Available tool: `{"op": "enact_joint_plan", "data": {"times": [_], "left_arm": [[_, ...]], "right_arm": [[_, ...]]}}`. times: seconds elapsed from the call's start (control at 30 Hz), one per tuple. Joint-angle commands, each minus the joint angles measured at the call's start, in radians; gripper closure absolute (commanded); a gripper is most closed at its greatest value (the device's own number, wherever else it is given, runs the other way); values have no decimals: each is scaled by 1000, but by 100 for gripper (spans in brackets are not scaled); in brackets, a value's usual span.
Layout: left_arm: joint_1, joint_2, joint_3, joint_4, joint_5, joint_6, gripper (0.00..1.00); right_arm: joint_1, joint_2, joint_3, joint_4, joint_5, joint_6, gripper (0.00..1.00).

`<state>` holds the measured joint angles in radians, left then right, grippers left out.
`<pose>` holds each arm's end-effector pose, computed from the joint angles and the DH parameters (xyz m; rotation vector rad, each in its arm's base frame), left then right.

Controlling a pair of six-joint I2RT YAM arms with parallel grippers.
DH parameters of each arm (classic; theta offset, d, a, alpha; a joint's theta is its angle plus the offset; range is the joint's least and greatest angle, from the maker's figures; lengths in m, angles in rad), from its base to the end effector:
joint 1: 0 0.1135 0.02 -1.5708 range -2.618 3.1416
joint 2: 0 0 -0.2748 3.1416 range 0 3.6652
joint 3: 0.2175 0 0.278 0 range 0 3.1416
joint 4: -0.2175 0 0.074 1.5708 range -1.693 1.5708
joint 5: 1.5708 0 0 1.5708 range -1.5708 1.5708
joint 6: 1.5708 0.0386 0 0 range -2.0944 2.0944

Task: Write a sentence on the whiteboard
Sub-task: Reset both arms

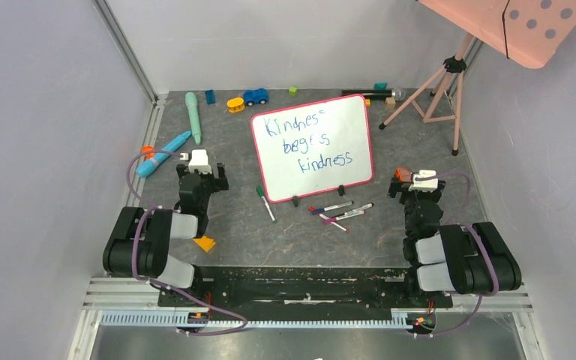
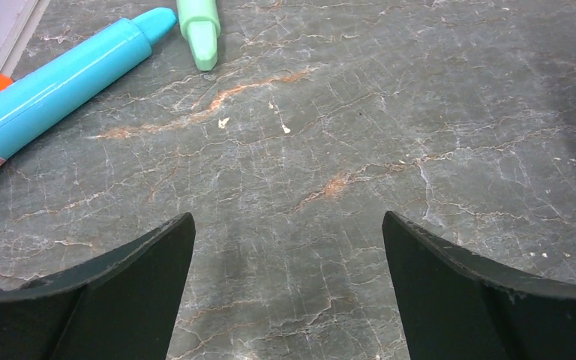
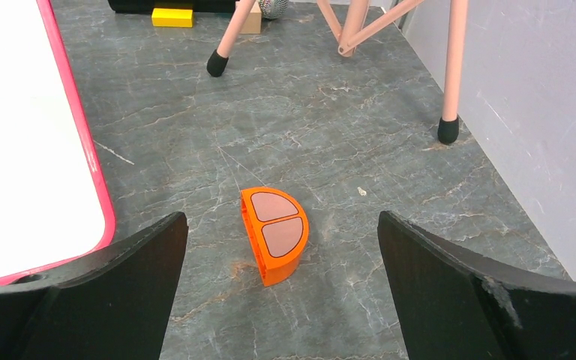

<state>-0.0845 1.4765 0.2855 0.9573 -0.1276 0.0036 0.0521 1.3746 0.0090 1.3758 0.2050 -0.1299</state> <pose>0.2592 -0.0170 0.1312 -0.0115 1.8029 0.0574 0.1924 0.0022 0.1306 0.0196 1.5649 -0.2212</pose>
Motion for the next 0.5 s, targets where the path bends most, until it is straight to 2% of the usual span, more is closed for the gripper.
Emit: {"op": "enact_joint_plan", "data": {"times": [0.0, 0.47], "left_arm": [[6, -4, -5, 71, -15, 7, 0], [8, -3, -2, 66, -12, 6, 0]], "right_arm": [[-3, -2, -109, 65, -15, -16, 2], [-3, -2, -108, 65, -15, -16, 2]]}}
